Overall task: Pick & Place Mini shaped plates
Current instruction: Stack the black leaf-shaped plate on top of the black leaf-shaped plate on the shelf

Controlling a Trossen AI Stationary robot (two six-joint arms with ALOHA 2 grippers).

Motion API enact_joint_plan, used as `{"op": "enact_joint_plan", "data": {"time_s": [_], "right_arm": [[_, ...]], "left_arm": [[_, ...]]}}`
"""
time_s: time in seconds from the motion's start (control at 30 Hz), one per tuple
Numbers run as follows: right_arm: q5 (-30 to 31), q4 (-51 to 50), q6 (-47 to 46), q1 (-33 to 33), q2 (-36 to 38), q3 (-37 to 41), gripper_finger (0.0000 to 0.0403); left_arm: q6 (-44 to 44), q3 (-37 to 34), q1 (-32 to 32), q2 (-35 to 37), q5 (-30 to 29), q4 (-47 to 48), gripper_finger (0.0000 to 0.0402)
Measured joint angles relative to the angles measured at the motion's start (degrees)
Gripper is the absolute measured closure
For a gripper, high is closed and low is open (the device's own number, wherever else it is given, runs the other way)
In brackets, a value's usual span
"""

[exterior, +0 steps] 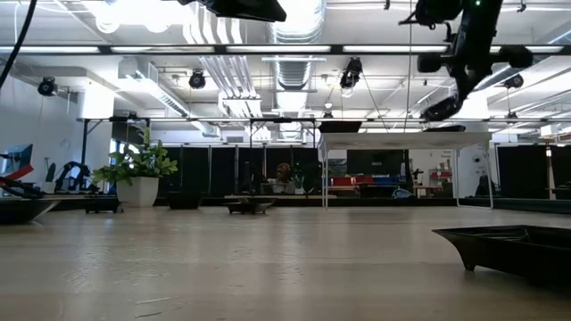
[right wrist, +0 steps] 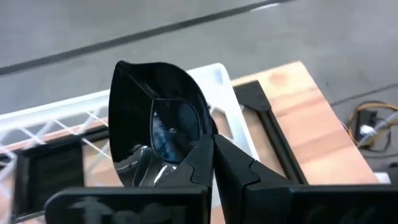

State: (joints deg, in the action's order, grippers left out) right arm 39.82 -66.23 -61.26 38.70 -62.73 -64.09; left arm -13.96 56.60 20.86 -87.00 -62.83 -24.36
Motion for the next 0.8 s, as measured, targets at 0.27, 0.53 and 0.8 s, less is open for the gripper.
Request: {"op": "enact_joint_plan", "data": {"time_s": [0.27,0.53,0.8], "right_arm": [[0.02,0.53,-1.83,1.8,0.03,3.59,0.0394],[0.02,2.84,-1.8,1.87,-0.01,4.68,0.0394],[0.06,3.26,-1.32,1.86,0.01,5.19,0.0378]], "left_arm": [[-0.04,-0.02,0.0,0.0,0.09,0.48,0.0293],[-0.04,-0.02,0.0,0.0,0.09,0.63,0.0293],[-0.04,-0.02,0.0,0.01,0.09,0.69,0.0293]]}}
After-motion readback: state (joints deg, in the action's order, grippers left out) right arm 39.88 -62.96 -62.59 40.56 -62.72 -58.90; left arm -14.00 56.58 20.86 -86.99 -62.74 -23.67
